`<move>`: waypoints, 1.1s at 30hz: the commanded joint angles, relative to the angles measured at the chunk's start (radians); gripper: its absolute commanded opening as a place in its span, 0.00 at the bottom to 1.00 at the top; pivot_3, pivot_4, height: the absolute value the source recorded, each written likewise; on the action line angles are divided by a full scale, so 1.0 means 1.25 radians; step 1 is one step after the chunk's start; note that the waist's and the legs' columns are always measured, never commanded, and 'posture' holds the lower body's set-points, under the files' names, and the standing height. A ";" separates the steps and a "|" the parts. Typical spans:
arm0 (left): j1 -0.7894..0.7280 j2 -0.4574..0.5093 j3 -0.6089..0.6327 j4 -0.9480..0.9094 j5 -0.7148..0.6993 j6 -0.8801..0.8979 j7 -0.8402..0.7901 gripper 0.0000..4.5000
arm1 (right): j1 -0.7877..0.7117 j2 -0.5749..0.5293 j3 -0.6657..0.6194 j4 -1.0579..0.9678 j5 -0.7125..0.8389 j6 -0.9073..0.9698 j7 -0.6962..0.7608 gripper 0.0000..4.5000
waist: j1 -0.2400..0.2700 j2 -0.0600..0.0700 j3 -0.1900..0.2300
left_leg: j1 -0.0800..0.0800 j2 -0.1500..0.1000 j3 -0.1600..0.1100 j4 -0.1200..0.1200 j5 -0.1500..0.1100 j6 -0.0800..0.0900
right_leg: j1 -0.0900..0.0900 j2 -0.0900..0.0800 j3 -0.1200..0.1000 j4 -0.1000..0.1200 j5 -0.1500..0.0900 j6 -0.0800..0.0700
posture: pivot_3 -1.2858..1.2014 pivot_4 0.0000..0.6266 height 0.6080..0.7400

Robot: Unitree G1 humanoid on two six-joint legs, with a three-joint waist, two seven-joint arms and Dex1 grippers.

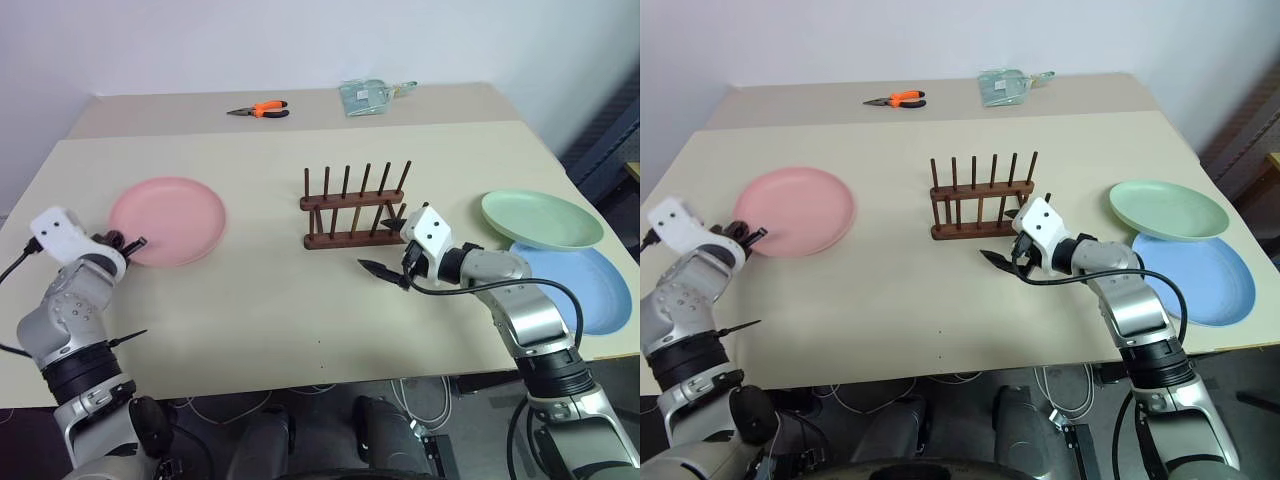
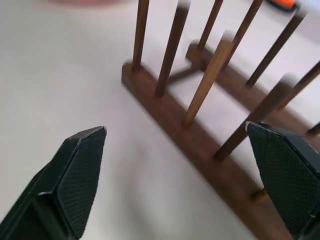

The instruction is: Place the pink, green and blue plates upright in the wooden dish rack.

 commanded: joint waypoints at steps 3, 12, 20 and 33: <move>-0.138 -0.025 -0.145 -0.135 -0.022 -0.058 -0.059 0.01 | -0.138 -0.005 0.047 -0.073 -0.102 -0.127 -0.017 1.00 | 0.000 -0.002 0.001 | -0.001 0.000 0.000 0.000 0.000 0.000 | -0.001 0.000 0.000 0.000 0.000 0.000 | 0.52 0.24 1.00; -0.300 -0.070 -0.232 -0.148 -0.045 -0.010 -0.051 0.01 | -0.317 0.063 0.200 0.114 -0.373 -0.342 -0.135 1.00 | -0.008 -0.002 0.001 | 0.000 0.000 0.002 -0.001 0.001 -0.001 | -0.002 0.000 0.001 0.000 0.000 0.000 | 0.52 0.24 1.00; -0.272 -0.088 -0.240 -0.188 -0.080 0.044 -0.046 0.00 | -0.362 0.085 0.220 0.248 -0.488 -0.439 -0.236 0.38 | -0.004 -0.003 0.001 | -0.001 0.000 0.001 -0.001 0.001 -0.001 | -0.003 0.000 0.001 0.000 0.000 0.000 | 0.52 0.24 1.00; -0.292 -0.058 -0.116 -0.116 -0.132 -0.068 -0.021 0.85 | -0.238 0.011 0.026 0.096 -0.317 -0.359 -0.183 0.00 | -0.002 -0.003 0.002 | -0.001 0.000 0.001 -0.001 0.001 -0.001 | -0.002 0.000 0.001 -0.001 0.000 0.000 | 0.52 0.24 1.00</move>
